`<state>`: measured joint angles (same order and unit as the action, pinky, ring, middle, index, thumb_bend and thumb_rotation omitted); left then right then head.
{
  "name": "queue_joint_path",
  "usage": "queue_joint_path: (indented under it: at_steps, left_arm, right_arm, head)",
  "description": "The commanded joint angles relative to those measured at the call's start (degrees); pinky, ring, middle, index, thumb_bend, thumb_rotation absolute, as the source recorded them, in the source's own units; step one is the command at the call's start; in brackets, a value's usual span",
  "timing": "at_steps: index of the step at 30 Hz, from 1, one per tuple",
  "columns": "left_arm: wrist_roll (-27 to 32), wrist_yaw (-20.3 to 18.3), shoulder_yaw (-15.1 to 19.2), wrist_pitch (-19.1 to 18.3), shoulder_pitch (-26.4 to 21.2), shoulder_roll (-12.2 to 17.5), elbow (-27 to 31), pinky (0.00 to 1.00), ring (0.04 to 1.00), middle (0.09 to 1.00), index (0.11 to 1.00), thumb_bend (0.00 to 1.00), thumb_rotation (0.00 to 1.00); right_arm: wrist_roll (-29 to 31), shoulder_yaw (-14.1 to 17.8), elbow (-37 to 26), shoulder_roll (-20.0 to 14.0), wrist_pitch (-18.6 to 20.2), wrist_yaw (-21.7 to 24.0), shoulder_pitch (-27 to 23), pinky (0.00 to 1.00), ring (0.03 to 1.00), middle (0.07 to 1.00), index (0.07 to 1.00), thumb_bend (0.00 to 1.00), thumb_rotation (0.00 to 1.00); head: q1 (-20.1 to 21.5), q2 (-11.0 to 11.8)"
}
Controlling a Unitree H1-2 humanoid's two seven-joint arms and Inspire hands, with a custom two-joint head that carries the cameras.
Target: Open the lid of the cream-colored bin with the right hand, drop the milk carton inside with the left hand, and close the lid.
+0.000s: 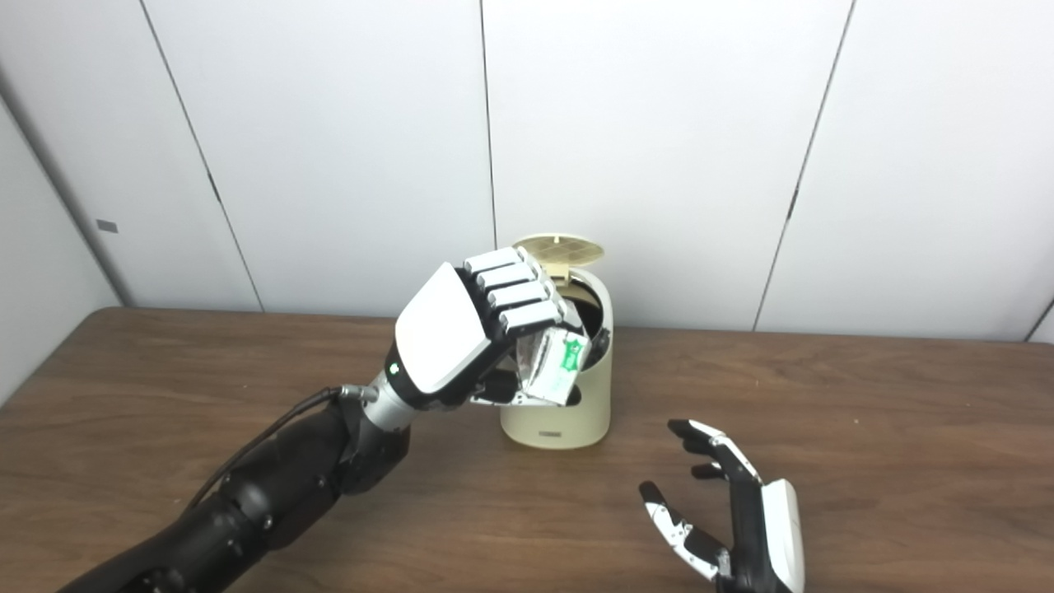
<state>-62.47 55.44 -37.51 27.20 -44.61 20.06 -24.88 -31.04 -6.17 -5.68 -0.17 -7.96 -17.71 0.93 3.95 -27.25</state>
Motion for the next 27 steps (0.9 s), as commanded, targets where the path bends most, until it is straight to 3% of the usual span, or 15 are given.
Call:
queue_joint_path:
  at_steps: [1,14,27]
  left_arm:
    - [0.29,2.9,0.16,-0.31,-4.44,0.63,-0.51,0.51,0.492,0.453,0.492,0.5,0.0]
    - [3.68,6.03,-0.16,-0.31,-6.5,-1.2,-7.96,0.51,0.496,0.451,0.484,0.5,0.0]
    - [12.87,4.78,0.19,-0.29,-5.4,-5.46,-12.59,0.47,0.484,0.467,0.472,0.51,0.0]
  right_arm:
    - [-0.55,-0.86,2.12,1.12,-1.33,-0.95,0.66,0.6,0.721,0.738,0.719,0.26,0.05]
    - [-1.08,-1.54,2.1,1.91,-1.11,-1.4,1.01,0.59,0.713,0.739,0.72,0.27,0.11]
    - [-2.06,-2.2,1.45,2.66,-0.3,-1.41,1.25,0.58,0.704,0.737,0.717,0.26,0.15]
  head:
    - [0.16,-0.06]
    - [1.78,-0.47]
    - [2.97,-0.98]
